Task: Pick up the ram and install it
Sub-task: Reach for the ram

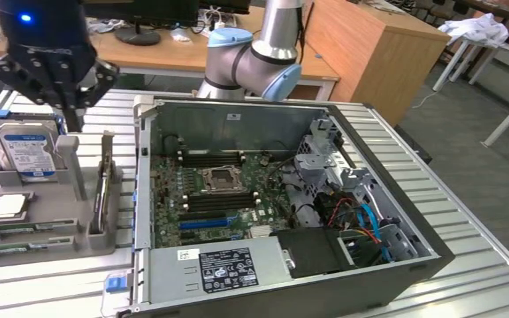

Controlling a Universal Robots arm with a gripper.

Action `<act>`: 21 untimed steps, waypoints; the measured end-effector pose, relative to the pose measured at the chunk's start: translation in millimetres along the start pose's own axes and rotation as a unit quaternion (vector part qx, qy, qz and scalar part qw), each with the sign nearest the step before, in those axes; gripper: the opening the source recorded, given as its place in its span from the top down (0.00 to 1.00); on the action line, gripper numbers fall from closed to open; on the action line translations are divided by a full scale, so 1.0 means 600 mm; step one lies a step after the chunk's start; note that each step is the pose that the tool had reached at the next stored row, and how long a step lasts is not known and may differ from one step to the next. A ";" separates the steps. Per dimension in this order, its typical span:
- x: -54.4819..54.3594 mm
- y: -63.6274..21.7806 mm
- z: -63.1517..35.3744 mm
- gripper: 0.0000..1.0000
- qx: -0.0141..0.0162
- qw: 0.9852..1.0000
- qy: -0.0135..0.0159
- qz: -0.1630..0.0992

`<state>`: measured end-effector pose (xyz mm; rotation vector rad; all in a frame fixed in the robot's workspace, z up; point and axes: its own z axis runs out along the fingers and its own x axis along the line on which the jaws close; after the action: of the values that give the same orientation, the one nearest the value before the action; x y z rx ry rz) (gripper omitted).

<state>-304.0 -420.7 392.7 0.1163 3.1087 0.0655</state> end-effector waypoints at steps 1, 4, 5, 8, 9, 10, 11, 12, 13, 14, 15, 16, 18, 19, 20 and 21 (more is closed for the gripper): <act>0.007 -0.001 0.000 0.89 0.000 1.000 0.000 0.000; 0.030 -0.005 -0.001 0.89 0.000 1.000 0.000 0.000; 0.038 -0.006 -0.001 0.89 0.001 1.000 0.000 0.000; 0.060 -0.009 -0.001 0.89 0.001 1.000 0.000 0.000; 0.068 -0.011 -0.001 0.89 0.001 1.000 0.000 0.000; 0.075 -0.012 -0.002 0.89 0.001 1.000 0.000 0.000; 0.083 -0.013 -0.002 0.89 0.001 1.000 0.000 0.000; 0.090 -0.014 -0.002 0.89 0.001 1.000 0.000 0.000; 0.098 -0.015 -0.002 0.89 0.002 1.000 0.000 0.000; 0.105 -0.016 -0.002 0.89 0.002 1.000 0.000 0.000; 0.110 -0.017 -0.002 0.89 0.002 1.000 0.000 0.000; 0.110 -0.017 -0.002 0.89 0.002 1.000 0.000 0.000; 0.110 -0.017 -0.002 0.89 0.002 1.000 0.000 0.000; 0.110 -0.017 -0.002 0.89 0.002 1.000 0.000 0.000; 0.110 -0.017 -0.002 0.89 0.002 1.000 0.000 0.000; 0.110 -0.017 -0.002 0.89 0.002 1.000 0.000 0.000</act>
<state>-370.4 -426.0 391.7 0.1161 3.1087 0.0603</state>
